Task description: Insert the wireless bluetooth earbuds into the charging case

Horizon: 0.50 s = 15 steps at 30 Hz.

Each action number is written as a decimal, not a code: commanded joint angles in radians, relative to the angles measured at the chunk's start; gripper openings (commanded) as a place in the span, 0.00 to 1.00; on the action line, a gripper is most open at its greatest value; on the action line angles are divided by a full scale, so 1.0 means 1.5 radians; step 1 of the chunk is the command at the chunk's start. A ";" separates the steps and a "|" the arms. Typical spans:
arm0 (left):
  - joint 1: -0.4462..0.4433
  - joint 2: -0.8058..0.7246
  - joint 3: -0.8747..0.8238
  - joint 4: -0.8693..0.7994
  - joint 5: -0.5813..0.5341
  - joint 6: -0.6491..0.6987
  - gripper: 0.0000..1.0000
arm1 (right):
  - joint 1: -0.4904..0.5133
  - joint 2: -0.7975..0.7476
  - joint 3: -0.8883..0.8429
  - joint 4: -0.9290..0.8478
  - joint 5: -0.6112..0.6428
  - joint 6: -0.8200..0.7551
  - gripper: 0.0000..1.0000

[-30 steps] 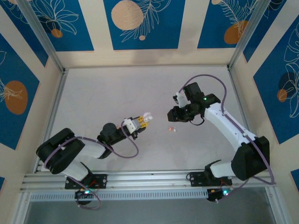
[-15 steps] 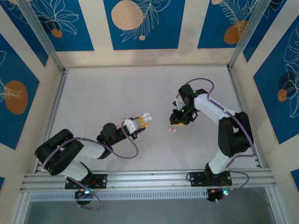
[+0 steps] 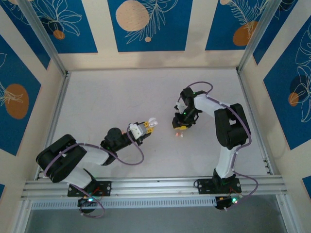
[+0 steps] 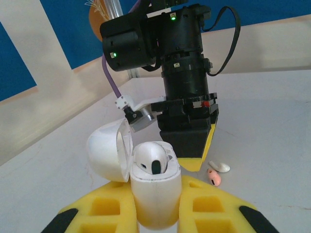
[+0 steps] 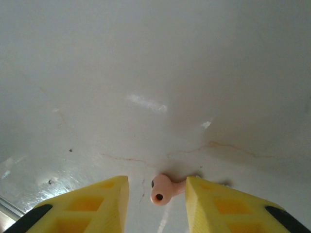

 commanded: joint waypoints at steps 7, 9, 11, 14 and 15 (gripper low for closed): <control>-0.009 -0.007 -0.001 0.006 -0.010 0.012 0.12 | -0.009 0.023 0.008 -0.023 0.024 -0.018 0.39; -0.008 -0.005 -0.001 0.008 -0.008 0.010 0.12 | -0.009 0.020 0.002 -0.029 0.029 -0.019 0.39; -0.009 -0.005 0.000 0.008 -0.007 0.009 0.12 | -0.010 0.016 -0.005 -0.034 0.036 -0.018 0.39; -0.009 -0.006 0.000 0.008 -0.006 0.008 0.12 | -0.011 0.006 -0.015 -0.042 0.043 -0.018 0.40; -0.008 -0.007 0.000 0.009 -0.005 0.007 0.12 | -0.012 0.002 -0.019 -0.045 0.044 -0.017 0.40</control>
